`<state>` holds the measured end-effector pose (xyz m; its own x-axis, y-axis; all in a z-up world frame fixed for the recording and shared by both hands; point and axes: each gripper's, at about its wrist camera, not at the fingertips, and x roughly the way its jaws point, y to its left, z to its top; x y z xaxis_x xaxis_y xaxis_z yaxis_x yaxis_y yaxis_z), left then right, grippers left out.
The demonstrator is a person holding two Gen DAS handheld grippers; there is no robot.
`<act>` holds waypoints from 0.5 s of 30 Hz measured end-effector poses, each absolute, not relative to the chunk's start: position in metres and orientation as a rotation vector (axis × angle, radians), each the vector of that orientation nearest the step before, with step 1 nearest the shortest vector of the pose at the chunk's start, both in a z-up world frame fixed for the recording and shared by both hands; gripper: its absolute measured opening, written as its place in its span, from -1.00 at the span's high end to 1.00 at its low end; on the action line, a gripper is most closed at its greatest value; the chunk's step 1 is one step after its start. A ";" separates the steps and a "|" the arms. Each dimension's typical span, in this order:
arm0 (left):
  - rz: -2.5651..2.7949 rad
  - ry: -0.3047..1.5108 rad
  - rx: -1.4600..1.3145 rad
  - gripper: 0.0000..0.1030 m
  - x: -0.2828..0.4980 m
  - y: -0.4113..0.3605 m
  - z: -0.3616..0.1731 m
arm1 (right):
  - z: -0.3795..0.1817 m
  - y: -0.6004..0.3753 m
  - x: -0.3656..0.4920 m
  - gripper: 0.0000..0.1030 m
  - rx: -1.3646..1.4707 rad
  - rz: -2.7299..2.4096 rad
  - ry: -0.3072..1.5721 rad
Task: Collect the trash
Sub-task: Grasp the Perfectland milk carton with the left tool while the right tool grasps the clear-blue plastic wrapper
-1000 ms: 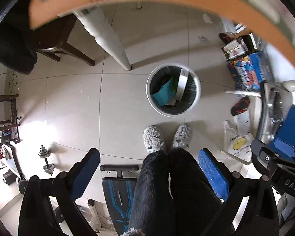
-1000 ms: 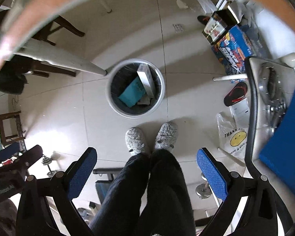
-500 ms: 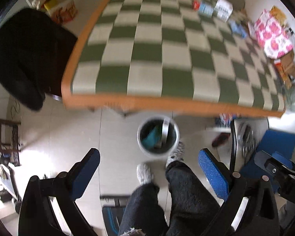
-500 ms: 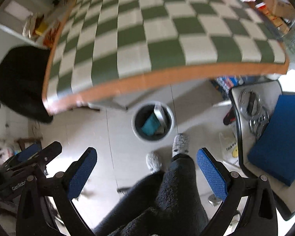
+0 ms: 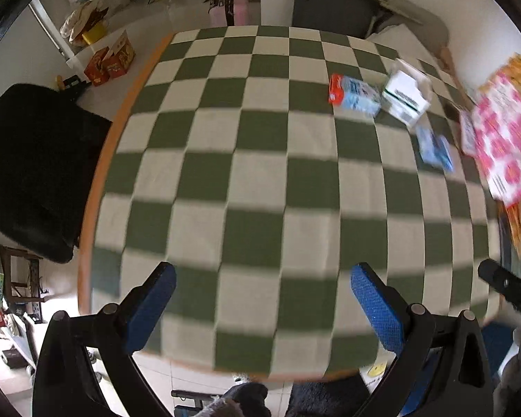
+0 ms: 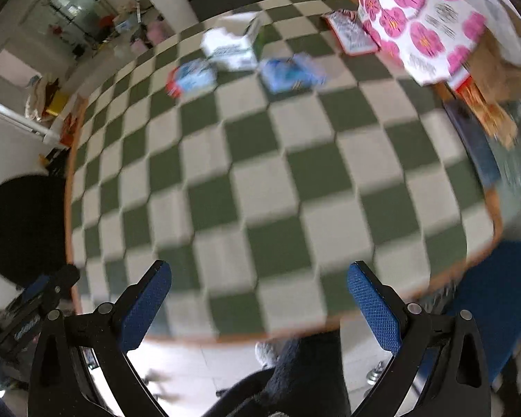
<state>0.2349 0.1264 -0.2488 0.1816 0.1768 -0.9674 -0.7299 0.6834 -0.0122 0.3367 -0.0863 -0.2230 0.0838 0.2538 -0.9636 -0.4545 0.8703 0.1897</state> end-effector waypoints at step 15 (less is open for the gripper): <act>0.632 1.357 -0.590 -1.00 0.453 0.197 -0.321 | -0.361 0.039 0.581 -0.78 -0.284 0.466 1.505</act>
